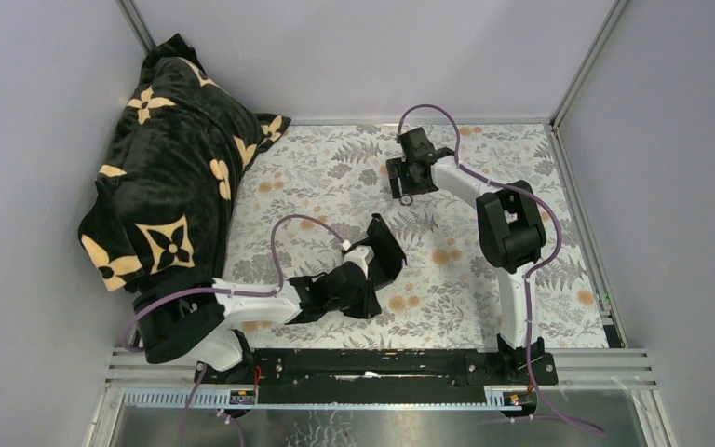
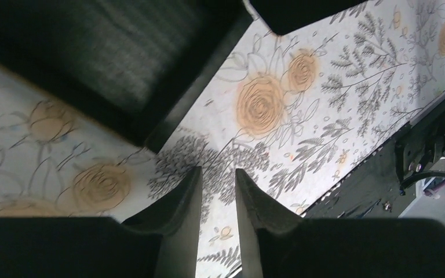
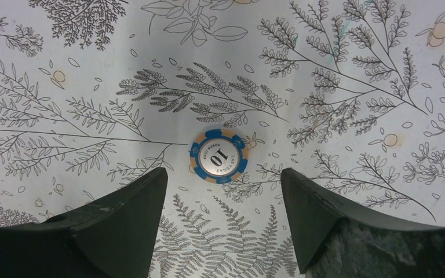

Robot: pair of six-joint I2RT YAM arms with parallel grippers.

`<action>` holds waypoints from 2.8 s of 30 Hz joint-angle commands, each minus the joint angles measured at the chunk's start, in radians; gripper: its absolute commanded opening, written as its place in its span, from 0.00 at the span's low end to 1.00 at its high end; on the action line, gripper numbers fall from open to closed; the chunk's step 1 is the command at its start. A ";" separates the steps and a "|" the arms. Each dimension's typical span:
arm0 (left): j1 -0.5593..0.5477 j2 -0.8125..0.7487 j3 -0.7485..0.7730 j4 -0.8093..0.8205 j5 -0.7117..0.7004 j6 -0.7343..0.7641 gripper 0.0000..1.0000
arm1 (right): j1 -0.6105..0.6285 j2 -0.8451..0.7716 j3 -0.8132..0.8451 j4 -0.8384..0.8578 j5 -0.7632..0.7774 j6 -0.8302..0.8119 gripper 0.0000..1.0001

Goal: Fold the paper box
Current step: Move the product to the center of the board.

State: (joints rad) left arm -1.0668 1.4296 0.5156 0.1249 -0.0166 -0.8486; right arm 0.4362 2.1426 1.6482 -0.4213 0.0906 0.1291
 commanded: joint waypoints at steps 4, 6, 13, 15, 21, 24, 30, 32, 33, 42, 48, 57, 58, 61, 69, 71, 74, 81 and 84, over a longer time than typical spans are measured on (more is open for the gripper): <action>-0.019 0.106 0.079 0.110 -0.032 0.003 0.33 | 0.006 0.045 0.036 0.023 -0.045 -0.016 0.77; -0.019 0.125 0.089 0.119 -0.040 0.007 0.32 | 0.006 0.057 0.039 0.021 -0.045 -0.020 0.76; -0.019 0.191 0.140 0.129 -0.045 0.017 0.32 | 0.007 0.085 0.044 0.027 -0.041 -0.026 0.75; -0.019 0.208 0.150 0.130 -0.060 0.021 0.32 | 0.006 0.092 0.045 0.028 -0.041 -0.026 0.73; -0.019 0.260 0.199 0.124 -0.117 0.029 0.31 | 0.007 0.103 0.046 0.021 -0.026 -0.026 0.68; -0.019 0.300 0.236 0.119 -0.141 0.035 0.31 | 0.008 0.103 0.042 0.017 -0.013 -0.030 0.68; -0.019 0.355 0.309 0.100 -0.178 0.055 0.31 | 0.018 0.110 0.048 -0.002 0.020 -0.048 0.66; -0.019 0.364 0.329 0.090 -0.195 0.065 0.31 | 0.019 0.111 0.051 -0.005 0.029 -0.051 0.66; -0.020 0.367 0.337 0.084 -0.203 0.070 0.31 | 0.021 0.114 0.052 -0.008 0.031 -0.052 0.65; -0.011 0.359 0.348 0.068 -0.268 0.086 0.31 | 0.032 0.128 0.057 -0.017 0.060 -0.058 0.60; -0.005 0.326 0.350 0.097 -0.254 0.102 0.31 | 0.032 0.128 0.026 -0.010 0.054 -0.046 0.57; -0.006 0.279 0.364 0.093 -0.236 0.103 0.32 | 0.032 0.117 -0.009 -0.008 0.066 -0.038 0.53; -0.005 0.273 0.363 0.093 -0.236 0.103 0.32 | 0.032 0.115 -0.012 -0.008 0.071 -0.035 0.53; -0.006 0.256 0.358 0.091 -0.234 0.100 0.32 | 0.032 0.109 -0.022 -0.011 0.089 -0.031 0.52; -0.005 0.196 0.350 0.074 -0.232 0.097 0.32 | 0.030 0.080 -0.074 -0.006 0.121 -0.019 0.50; -0.006 0.180 0.343 0.070 -0.237 0.097 0.32 | 0.027 0.071 -0.093 -0.002 0.129 -0.015 0.49; -0.005 0.154 0.333 0.062 -0.242 0.097 0.32 | 0.024 0.057 -0.121 0.003 0.131 -0.010 0.49; -0.006 0.076 0.306 0.020 -0.273 0.101 0.32 | 0.021 0.025 -0.180 0.015 0.138 0.002 0.49; -0.005 0.023 0.286 -0.011 -0.300 0.106 0.33 | 0.020 0.008 -0.207 0.019 0.145 0.008 0.48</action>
State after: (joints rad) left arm -1.0771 1.5234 0.8272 0.1528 -0.2527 -0.7654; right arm 0.4637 2.1407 1.5143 -0.2684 0.1841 0.1394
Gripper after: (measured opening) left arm 0.322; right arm 0.482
